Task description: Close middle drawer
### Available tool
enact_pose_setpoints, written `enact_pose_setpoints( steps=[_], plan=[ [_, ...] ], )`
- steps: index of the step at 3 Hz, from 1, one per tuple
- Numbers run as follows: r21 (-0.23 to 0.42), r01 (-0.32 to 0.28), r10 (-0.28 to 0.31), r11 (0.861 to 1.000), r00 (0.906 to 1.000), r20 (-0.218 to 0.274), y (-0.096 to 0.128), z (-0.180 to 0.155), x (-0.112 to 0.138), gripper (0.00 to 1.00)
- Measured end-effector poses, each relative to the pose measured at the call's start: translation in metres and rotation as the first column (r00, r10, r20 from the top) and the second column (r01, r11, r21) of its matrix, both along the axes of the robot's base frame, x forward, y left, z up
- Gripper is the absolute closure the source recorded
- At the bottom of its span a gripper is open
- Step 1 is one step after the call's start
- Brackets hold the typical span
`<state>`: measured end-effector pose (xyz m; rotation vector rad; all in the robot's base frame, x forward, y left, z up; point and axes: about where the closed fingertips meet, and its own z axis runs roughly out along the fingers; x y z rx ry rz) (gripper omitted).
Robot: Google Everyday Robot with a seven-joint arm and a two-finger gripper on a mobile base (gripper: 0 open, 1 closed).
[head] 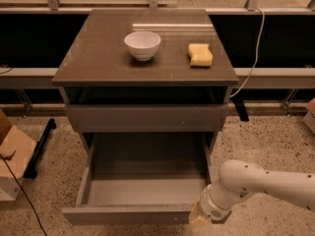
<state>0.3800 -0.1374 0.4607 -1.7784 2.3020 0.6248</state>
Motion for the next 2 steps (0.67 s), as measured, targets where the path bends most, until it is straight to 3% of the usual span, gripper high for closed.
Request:
enact_pose_setpoints(
  steps=[2],
  plan=[
    [0.047,0.034,-0.033,0.998,0.9993,-0.019,0.007,-0.035,0.016,1.00]
  ],
)
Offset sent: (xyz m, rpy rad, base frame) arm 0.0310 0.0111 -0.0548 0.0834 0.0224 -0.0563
